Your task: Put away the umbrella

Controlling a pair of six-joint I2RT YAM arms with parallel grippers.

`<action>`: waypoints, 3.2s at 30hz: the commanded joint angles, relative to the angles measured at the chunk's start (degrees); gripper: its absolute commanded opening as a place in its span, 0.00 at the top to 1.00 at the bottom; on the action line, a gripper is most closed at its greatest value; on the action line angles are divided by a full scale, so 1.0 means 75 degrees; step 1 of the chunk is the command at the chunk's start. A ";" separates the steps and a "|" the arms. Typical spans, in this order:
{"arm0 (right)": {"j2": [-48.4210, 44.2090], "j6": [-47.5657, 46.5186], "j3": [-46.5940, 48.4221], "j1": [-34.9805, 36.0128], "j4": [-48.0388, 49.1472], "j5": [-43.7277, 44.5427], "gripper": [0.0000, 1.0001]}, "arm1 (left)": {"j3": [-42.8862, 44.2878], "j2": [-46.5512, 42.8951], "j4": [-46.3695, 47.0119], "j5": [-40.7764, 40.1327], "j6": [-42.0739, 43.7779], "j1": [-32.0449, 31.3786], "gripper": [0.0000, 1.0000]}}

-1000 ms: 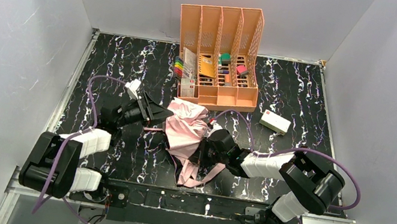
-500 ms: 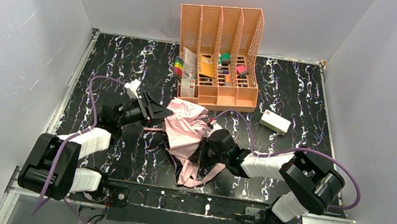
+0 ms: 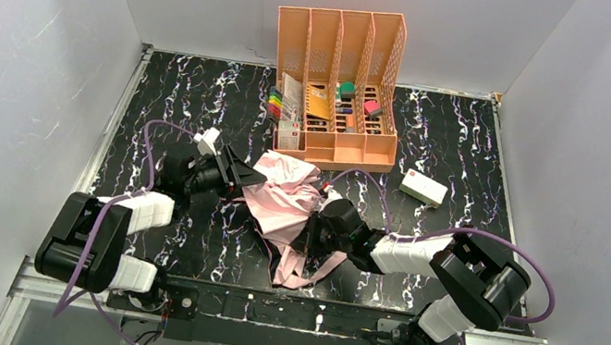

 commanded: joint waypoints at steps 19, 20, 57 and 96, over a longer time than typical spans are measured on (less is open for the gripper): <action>0.0669 -0.0175 -0.0036 0.0010 -0.0718 0.0363 1.00 | 0.4003 -0.0117 -0.3076 0.0012 0.1414 -0.0769 1.00; 0.0756 -0.0088 -0.0013 0.0008 -0.0623 0.0399 1.00 | 0.4327 -0.0175 -0.3451 -0.0135 0.1656 -0.0938 1.00; -0.3430 0.0152 -0.0078 -0.0013 -0.2979 0.2013 0.83 | 0.0084 -0.2918 -0.2682 -0.5059 0.0574 -0.6791 1.00; 0.0055 -0.0027 0.1043 0.0437 0.0602 -0.0550 1.00 | -0.1716 -0.2516 -0.2326 -0.6018 0.0477 -0.8094 0.52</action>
